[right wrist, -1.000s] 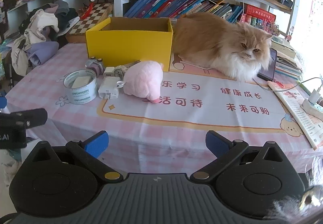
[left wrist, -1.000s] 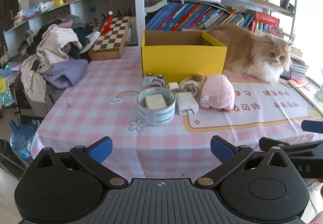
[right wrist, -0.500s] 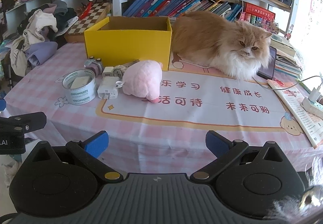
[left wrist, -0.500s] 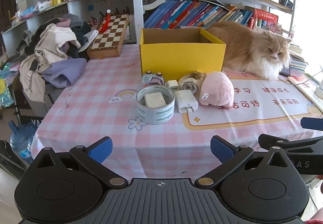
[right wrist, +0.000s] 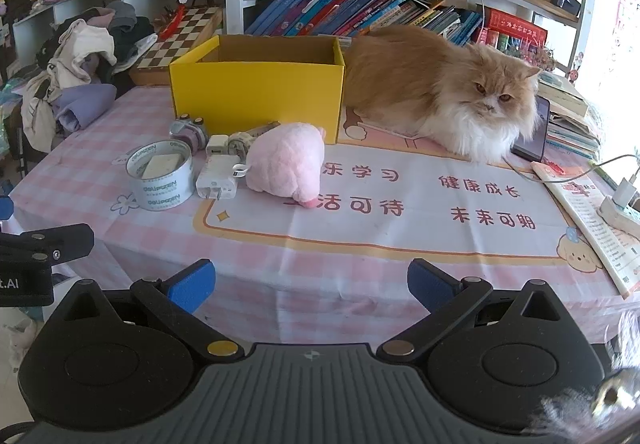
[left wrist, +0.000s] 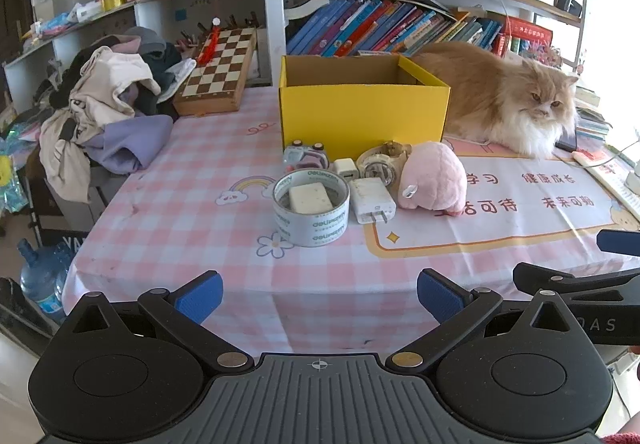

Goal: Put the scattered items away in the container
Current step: 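Move both tools toward the items in front of the yellow box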

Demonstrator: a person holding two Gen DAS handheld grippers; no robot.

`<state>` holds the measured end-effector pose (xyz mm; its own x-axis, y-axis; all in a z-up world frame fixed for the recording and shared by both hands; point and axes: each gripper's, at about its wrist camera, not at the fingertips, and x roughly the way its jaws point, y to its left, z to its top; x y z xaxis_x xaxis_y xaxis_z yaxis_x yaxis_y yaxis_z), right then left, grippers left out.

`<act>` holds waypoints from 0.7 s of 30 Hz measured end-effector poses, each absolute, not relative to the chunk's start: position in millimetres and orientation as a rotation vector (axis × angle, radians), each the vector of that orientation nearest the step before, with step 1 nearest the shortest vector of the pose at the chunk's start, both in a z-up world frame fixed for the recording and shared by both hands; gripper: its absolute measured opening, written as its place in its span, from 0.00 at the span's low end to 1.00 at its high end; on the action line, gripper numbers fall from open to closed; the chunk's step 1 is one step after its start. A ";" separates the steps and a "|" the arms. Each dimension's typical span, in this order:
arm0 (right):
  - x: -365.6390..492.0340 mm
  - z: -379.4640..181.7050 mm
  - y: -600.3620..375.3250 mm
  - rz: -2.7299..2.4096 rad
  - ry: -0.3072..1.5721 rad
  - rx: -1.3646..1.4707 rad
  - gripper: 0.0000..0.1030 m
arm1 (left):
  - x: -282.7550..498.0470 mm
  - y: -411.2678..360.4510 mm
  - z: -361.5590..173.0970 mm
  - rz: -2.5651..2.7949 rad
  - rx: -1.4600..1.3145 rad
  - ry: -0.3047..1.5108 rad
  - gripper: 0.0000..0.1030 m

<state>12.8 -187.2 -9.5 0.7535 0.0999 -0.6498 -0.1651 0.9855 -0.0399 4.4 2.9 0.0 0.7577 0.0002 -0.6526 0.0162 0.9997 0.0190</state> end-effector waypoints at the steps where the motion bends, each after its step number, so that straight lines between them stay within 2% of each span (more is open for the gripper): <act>1: 12.9 -9.3 -187.0 0.144 0.703 -0.097 1.00 | 4.5 2.6 0.2 -0.012 0.026 0.711 1.00; 21: 13.9 -10.3 -182.0 0.141 0.691 -0.104 1.00 | 5.1 2.8 2.7 -0.046 0.037 0.690 1.00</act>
